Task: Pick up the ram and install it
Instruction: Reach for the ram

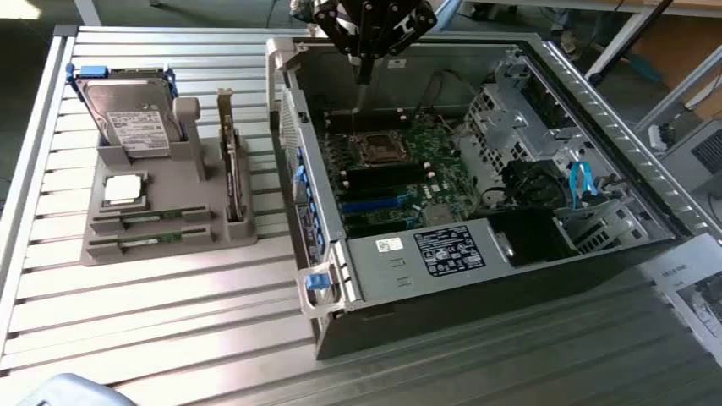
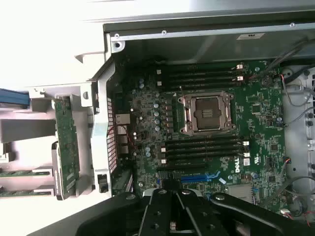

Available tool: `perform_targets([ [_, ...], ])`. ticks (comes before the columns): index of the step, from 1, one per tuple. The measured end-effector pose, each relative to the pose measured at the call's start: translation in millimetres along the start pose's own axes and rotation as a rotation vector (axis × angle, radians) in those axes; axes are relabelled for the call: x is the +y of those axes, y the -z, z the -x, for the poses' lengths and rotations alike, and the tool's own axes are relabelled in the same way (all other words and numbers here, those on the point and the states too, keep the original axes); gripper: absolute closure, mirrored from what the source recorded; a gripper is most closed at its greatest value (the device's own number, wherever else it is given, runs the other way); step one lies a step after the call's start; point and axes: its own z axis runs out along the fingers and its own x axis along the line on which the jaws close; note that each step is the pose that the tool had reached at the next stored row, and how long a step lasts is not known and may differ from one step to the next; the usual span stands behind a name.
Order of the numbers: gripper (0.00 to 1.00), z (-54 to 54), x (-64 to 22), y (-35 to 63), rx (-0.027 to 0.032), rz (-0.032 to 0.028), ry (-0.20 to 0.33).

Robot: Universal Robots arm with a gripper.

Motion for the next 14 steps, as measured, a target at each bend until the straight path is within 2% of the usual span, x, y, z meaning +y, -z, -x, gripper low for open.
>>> perform_targets([
  [14, 0.9, -5.7, -0.4, 0.2, 0.0, 0.0, 0.0],
])
